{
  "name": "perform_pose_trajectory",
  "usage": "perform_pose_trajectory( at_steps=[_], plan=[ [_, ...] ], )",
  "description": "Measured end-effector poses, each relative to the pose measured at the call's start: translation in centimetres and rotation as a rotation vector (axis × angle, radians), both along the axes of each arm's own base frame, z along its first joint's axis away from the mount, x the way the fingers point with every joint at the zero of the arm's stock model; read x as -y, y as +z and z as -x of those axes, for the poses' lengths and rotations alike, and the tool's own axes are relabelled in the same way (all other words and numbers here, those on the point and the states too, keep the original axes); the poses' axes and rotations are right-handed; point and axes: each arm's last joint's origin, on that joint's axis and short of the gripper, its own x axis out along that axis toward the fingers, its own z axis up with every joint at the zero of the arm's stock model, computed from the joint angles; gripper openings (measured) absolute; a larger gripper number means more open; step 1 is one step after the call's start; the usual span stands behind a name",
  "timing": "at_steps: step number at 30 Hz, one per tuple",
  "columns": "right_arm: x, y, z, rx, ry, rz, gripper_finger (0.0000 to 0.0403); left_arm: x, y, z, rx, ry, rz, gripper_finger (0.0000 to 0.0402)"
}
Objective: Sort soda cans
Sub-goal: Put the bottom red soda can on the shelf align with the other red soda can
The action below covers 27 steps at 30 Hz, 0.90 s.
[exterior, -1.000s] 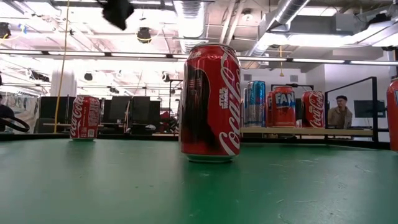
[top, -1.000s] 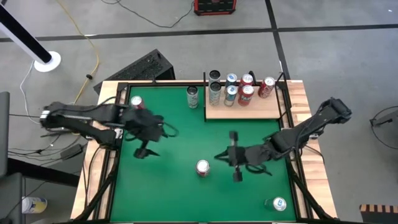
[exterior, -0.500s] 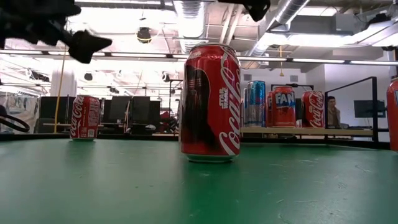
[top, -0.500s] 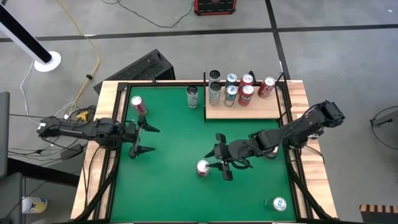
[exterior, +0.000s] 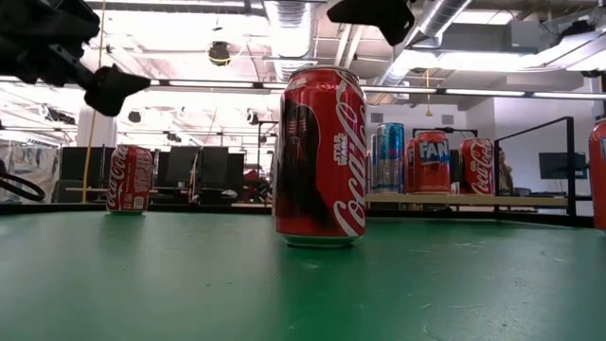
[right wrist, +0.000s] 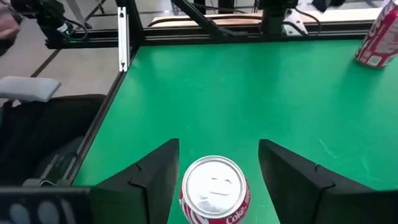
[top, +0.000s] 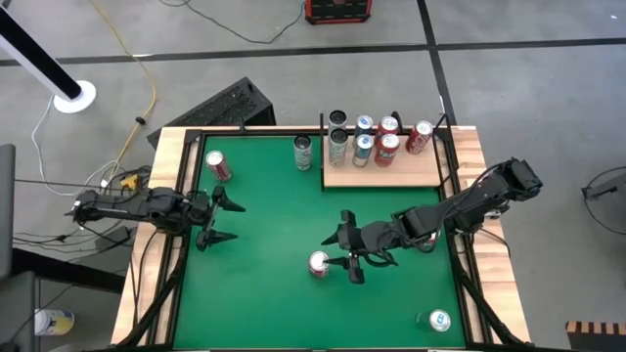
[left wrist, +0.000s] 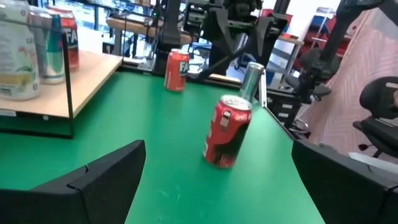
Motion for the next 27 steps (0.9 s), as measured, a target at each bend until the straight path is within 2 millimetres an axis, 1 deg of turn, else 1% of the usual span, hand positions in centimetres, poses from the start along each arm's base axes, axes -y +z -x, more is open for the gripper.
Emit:
perform_pose_trajectory(
  at_steps=[6, 8, 10, 11, 13, 15, 17, 19, 22, 27],
  plan=[
    [1.0, -0.1, -0.3, -0.015, 0.008, -0.006, 0.0245, -0.1, 1.6, 0.9, -0.077, 0.003, -0.048, 0.0391],
    [1.0, -0.8, -0.9, -0.022, 0.013, 0.015, 0.0245, -0.1, 2.0, 1.1, -0.091, 0.003, -0.043, 0.0391],
    [0.9, -1.5, -0.9, -0.057, 0.031, 0.042, 0.0245, -0.1, 2.2, 1.2, -0.084, 0.003, -0.036, 0.0391],
    [0.9, -1.7, -1.0, -0.058, 0.033, 0.042, 0.0245, -0.1, 2.3, 1.2, -0.081, 0.004, -0.032, 0.0391],
    [0.9, -1.4, -1.7, -0.028, 0.028, 0.033, 0.0245, -0.1, 2.4, 1.2, -0.080, 0.005, -0.008, 0.0391],
    [0.9, -1.7, -1.6, -0.057, 0.030, 0.041, 0.0245, -0.1, 2.3, 1.2, -0.091, 0.005, 0.005, 0.0391],
    [0.5, -1.7, -2.2, -0.047, 0.045, 0.033, 0.0245, -0.1, 2.2, 1.2, -0.108, 0.005, 0.004, 0.0391],
    [0.5, -1.9, -2.2, -0.078, 0.051, 0.041, 0.0245, -0.1, 2.2, 1.1, -0.111, 0.004, 0.005, 0.0391],
    [0.5, -1.2, -2.4, -0.076, 0.053, 0.039, 0.0245, -0.1, 2.2, 1.1, -0.110, -0.003, 0.006, 0.0391],
    [0.7, -0.5, -2.4, -0.124, 0.046, 0.055, 0.0245, -0.1, 2.2, 1.1, -0.109, -0.004, 0.006, 0.0391]
  ],
)
